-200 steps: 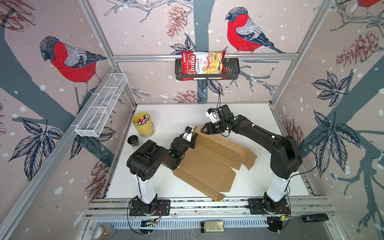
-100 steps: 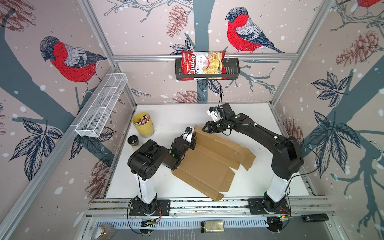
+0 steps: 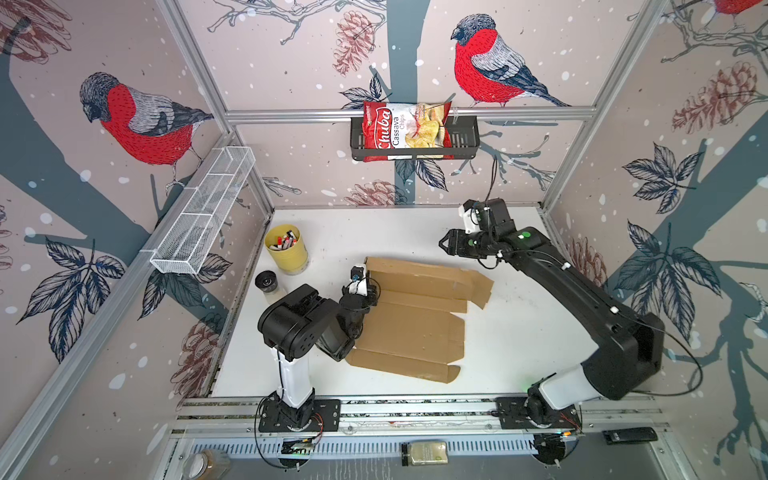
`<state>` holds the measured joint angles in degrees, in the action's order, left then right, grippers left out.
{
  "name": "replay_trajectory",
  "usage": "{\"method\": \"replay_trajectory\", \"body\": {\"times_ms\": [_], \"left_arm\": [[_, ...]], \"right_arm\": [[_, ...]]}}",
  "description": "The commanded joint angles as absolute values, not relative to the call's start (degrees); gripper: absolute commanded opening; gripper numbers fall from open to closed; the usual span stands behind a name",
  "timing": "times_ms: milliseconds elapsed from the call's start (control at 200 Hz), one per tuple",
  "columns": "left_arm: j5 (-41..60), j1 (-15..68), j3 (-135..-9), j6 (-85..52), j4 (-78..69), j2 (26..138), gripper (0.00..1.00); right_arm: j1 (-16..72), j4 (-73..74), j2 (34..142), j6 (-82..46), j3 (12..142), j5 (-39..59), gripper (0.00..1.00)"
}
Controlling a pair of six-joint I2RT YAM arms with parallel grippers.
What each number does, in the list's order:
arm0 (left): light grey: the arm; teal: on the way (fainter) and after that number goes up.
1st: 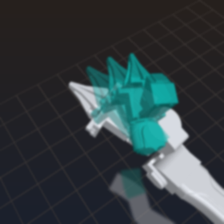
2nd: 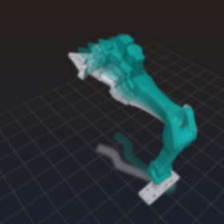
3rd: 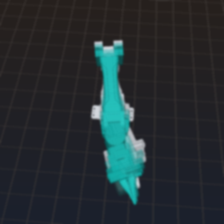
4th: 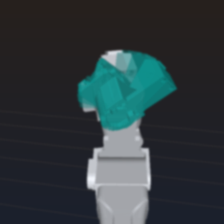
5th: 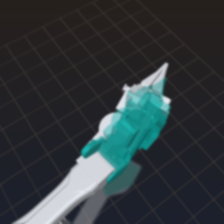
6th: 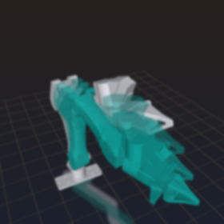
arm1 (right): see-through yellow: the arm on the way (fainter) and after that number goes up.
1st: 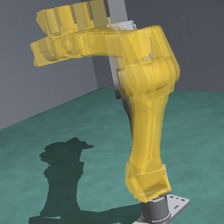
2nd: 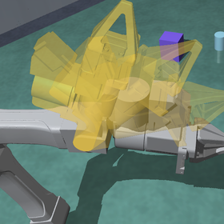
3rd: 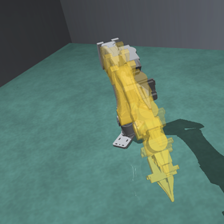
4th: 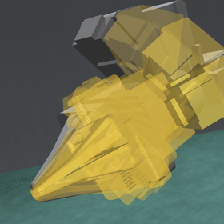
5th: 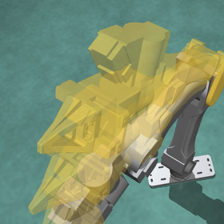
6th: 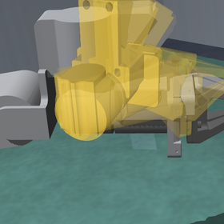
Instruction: Fold the paper box
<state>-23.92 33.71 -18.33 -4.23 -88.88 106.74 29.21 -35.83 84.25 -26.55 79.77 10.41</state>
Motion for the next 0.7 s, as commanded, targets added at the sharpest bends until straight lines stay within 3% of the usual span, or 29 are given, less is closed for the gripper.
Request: {"method": "replay_trajectory", "body": {"times_ms": [0, 390, 695], "left_arm": [[-32.5, 34.6, -17.6, -4.0, -95.9, 107.3, 0.0], [-36.0, 37.4, -16.3, 1.1, -102.0, 108.8, 0.0], [-37.2, 38.4, -16.3, 1.4, -103.2, 110.3, 0.0]], "right_arm": [[29.0, -39.4, 81.2, -30.8, 77.5, 6.1, 0.6], [30.0, -36.7, 82.1, -33.9, 72.8, 13.2, 0.65], [31.5, -35.1, 85.6, -34.1, 72.2, 12.3, 0.6]]}}
